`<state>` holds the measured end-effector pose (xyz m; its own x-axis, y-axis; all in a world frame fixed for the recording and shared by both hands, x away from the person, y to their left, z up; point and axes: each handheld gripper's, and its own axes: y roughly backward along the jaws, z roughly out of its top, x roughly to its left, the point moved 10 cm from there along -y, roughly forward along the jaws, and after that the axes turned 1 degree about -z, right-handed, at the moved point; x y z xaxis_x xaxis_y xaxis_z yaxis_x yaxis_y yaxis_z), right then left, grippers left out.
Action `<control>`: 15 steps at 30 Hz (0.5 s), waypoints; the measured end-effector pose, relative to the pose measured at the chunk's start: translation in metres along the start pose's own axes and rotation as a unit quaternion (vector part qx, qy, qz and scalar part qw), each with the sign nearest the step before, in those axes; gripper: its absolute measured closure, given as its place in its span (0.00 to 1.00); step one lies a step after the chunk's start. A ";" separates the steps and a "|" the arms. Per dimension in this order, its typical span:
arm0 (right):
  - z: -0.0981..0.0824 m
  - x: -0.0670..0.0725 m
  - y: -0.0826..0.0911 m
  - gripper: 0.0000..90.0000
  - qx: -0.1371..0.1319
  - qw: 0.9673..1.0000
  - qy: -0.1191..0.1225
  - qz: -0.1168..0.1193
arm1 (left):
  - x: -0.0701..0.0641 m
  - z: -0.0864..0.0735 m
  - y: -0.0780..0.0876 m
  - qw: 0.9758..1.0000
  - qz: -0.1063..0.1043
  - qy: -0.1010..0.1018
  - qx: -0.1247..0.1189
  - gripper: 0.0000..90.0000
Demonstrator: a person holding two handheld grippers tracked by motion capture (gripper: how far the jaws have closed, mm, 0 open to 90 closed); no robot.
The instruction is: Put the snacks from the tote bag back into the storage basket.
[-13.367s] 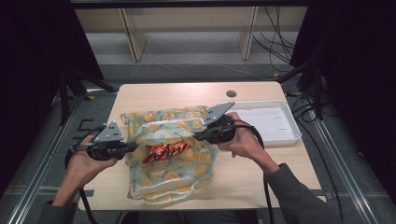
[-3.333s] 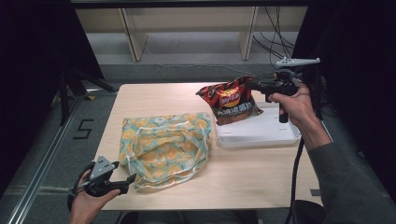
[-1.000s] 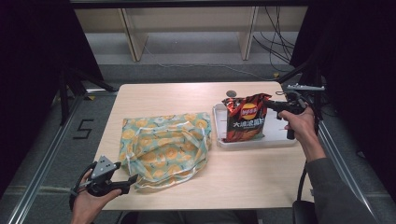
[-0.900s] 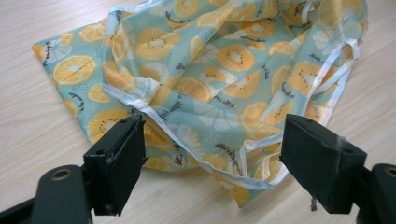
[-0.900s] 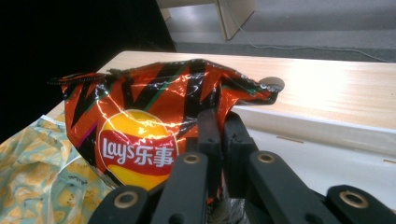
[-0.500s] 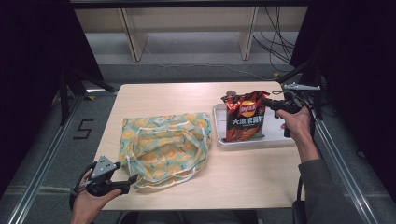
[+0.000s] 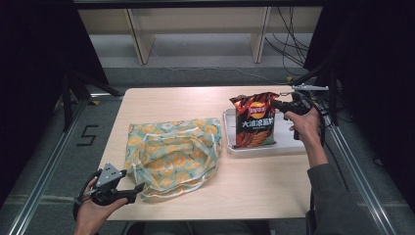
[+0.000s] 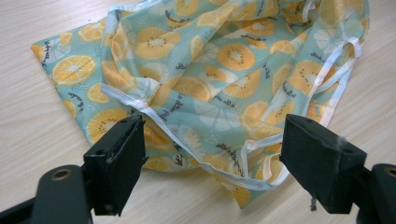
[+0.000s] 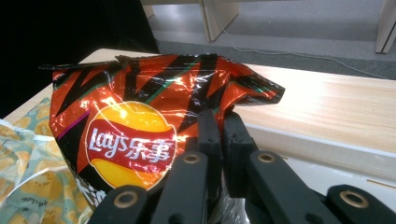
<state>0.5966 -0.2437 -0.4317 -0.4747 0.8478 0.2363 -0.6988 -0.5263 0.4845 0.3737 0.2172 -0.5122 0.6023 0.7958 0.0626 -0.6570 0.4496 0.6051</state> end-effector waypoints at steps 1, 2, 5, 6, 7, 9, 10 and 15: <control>0.000 -0.001 -0.001 0.97 0.003 1.000 0.005 -0.003 | -0.001 0.000 0.000 1.000 -0.002 0.002 0.001 0.24; -0.001 -0.001 -0.002 0.97 0.005 1.000 -0.005 -0.005 | -0.001 0.000 0.000 1.000 -0.002 0.004 0.001 0.24; -0.002 -0.004 -0.005 0.96 0.006 1.000 0.006 -0.008 | 0.001 -0.001 0.000 1.000 0.002 -0.005 0.005 0.24; -0.003 -0.005 -0.006 0.95 0.006 1.000 0.004 -0.013 | 0.001 -0.001 0.000 1.000 -0.003 -0.006 0.005 0.24; -0.003 -0.005 -0.006 0.95 0.006 1.000 0.004 -0.013 | 0.001 -0.001 0.000 1.000 -0.003 -0.006 0.005 0.24; -0.002 -0.005 -0.006 0.95 0.009 1.000 0.004 -0.014 | 0.001 -0.001 -0.001 1.000 -0.002 -0.008 0.005 0.24; -0.003 -0.003 -0.007 0.94 0.009 1.000 -0.008 -0.013 | 0.001 0.000 -0.001 1.000 -0.004 -0.010 0.004 0.24; -0.004 -0.006 -0.012 0.92 0.009 1.000 0.008 -0.019 | 0.001 0.000 -0.001 1.000 -0.002 -0.009 0.003 0.24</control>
<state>0.6053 -0.2427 -0.4425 -0.4566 0.8659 0.2045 -0.7065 -0.4926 0.5081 0.3748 0.2171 -0.5129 0.6122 0.7872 0.0745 -0.6522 0.4494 0.6105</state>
